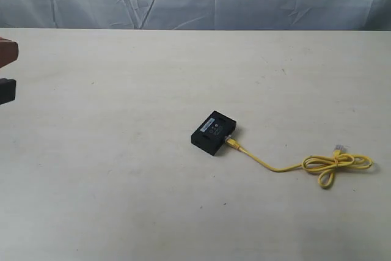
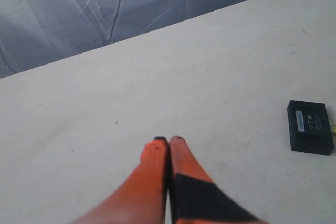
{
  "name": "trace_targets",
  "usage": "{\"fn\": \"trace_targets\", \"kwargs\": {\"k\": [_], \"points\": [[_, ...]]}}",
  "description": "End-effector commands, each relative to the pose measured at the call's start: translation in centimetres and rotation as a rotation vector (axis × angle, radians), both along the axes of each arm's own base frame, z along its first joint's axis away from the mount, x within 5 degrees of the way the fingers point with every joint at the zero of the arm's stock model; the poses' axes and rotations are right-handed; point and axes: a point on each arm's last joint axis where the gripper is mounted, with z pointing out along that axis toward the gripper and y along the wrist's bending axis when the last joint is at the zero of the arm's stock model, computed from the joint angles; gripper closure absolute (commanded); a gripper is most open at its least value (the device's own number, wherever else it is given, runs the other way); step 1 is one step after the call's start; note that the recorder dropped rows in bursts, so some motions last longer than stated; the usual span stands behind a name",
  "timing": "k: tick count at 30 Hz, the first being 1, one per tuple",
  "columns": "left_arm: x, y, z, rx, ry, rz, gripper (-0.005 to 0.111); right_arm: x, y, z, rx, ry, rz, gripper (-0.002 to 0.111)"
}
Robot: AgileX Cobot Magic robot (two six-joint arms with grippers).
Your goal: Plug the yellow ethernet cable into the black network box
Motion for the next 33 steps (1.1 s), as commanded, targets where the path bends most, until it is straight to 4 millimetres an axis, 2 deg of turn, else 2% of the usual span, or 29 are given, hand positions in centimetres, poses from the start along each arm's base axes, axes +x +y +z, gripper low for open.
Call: {"fn": "trace_targets", "kwargs": {"k": [1,7,16,21,30,33], "points": [[-0.6,0.1,0.2,-0.008,-0.003,-0.004,0.107,-1.2,-0.3,0.5,0.021,-0.08,-0.008,0.108],[-0.6,0.1,0.2,-0.003,-0.005,-0.004,0.107,-1.5,-0.4,0.6,0.026,-0.1,-0.008,0.108],[-0.6,0.1,0.2,-0.003,-0.005,-0.004,0.107,-3.6,-1.1,0.8,0.013,-0.229,-0.029,0.108],[-0.6,0.1,0.2,-0.003,-0.005,-0.004,0.107,-4.2,-1.4,-1.9,0.008,-0.237,-0.087,0.108],[-0.6,0.1,0.2,-0.001,-0.008,-0.003,0.107,-2.6,-1.4,-7.9,-0.035,-0.057,-0.118,0.108],[-0.6,0.1,0.2,-0.001,-0.008,-0.003,0.107,-2.5,-1.3,-9.2,-0.042,-0.016,-0.116,0.108]]}}
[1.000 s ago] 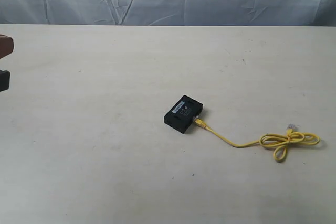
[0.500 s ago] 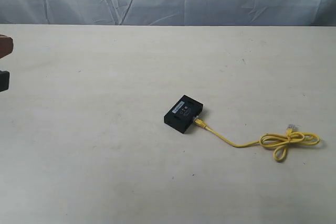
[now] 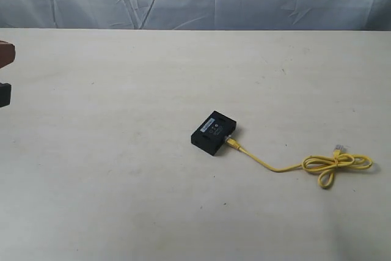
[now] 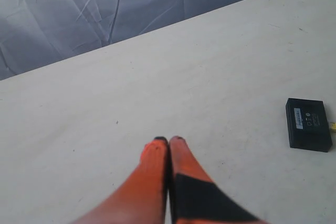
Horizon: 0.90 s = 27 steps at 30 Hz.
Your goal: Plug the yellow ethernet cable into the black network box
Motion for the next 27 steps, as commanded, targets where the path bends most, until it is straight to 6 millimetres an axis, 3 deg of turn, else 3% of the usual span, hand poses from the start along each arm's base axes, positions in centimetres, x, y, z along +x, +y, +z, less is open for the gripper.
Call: {"fn": "trace_targets", "kwargs": {"k": [1,13,27], "points": [[-0.1,0.0,0.0,-0.009,-0.001,0.005,0.107,0.2,0.0,-1.6,-0.023,0.049,-0.006,0.108],[-0.1,0.0,0.0,-0.009,-0.001,0.005,0.107,0.2,-0.3,-3.9,-0.061,0.154,-0.03,0.108],[-0.1,0.0,0.0,-0.009,-0.001,0.005,0.107,0.3,-0.3,-3.8,-0.045,0.147,-0.039,0.108]]}}
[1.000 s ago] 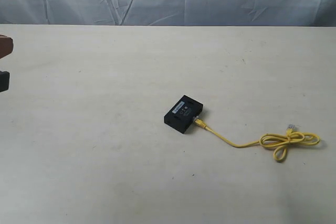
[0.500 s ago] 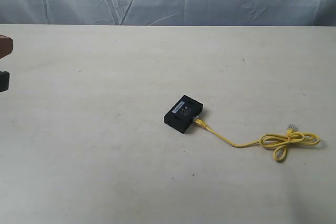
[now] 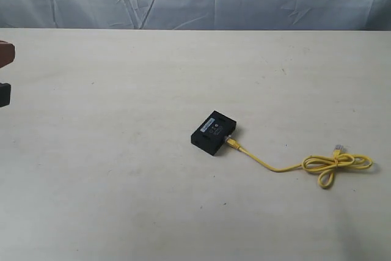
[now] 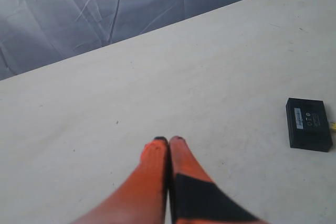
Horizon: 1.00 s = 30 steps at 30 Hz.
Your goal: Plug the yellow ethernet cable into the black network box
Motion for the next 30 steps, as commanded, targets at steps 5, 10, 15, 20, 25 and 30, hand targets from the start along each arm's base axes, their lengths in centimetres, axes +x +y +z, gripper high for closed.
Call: {"fn": "trace_targets", "kwargs": {"k": [5,10,15,20,25,30], "points": [[-0.1,0.0,0.0,-0.009,-0.001,0.005,0.107,0.0,0.0,0.0,0.001,-0.019,-0.006,0.108],[-0.1,0.0,0.0,-0.009,-0.001,0.005,0.107,0.0,0.0,0.0,0.001,-0.019,-0.006,0.108],[-0.5,0.5,-0.1,0.085,-0.013,-0.005,0.107,0.0,0.0,0.0,0.005,-0.018,-0.006,0.108],[-2.6,2.4,-1.3,0.073,-0.054,0.103,0.107,0.0,0.0,0.0,0.005,-0.018,-0.006,0.108],[-5.1,3.6,-3.8,0.072,-0.095,0.194,0.107,0.0,0.0,0.0,0.012,-0.015,-0.005,0.108],[-7.4,4.0,-6.4,0.066,-0.171,0.229,0.107,0.0,0.0,0.0,0.012,-0.015,-0.005,0.108]]}}
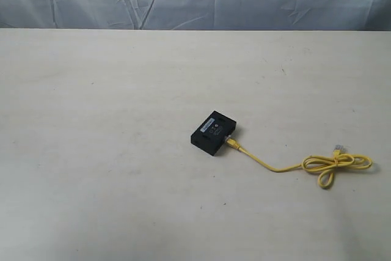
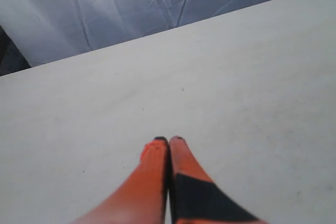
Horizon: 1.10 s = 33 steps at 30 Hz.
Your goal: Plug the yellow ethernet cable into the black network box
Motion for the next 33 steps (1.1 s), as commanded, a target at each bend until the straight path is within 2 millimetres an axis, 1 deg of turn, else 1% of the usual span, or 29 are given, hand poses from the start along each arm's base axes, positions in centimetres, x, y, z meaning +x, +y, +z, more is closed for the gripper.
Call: {"fn": "trace_targets", "kwargs": {"k": [1,6,9,10,14,20,25,27,29,33], "points": [[-1.9,0.3,-2.2,0.002,-0.088,0.024,0.107,0.0,0.0,0.0,0.01,-0.013,-0.005,0.108],[-3.6,0.3,-4.7,0.0,-0.156,0.025,0.107,0.0,0.0,0.0,0.01,-0.013,-0.005,0.108],[-4.3,0.3,-6.0,-0.002,-0.192,0.025,0.107,0.0,0.0,0.0,0.01,-0.013,-0.005,0.108],[-4.4,0.3,-6.4,0.0,-0.201,0.026,0.107,0.0,0.0,0.0,0.01,-0.013,-0.005,0.108],[-4.3,0.4,-8.1,0.011,-0.149,0.027,0.107,0.0,0.0,0.0,0.01,-0.013,-0.005,0.108],[-4.2,0.5,-8.1,0.025,-0.161,0.032,0.107,0.0,0.0,0.0,0.009,-0.017,-0.006,0.108],[-4.2,0.5,-8.1,-0.007,-0.157,0.042,0.107,0.0,0.0,0.0,0.009,-0.017,-0.006,0.108],[-4.2,0.7,-8.1,-0.048,-0.15,0.084,0.107,0.0,0.0,0.0,0.009,-0.017,-0.006,0.108],[-4.2,1.1,-8.2,-0.152,-0.137,0.157,0.107,0.0,0.0,0.0,0.009,-0.017,-0.006,0.108],[-4.2,1.1,-8.2,-0.252,-0.125,0.195,0.107,0.0,0.0,0.0,0.009,-0.017,-0.006,0.108]]}}
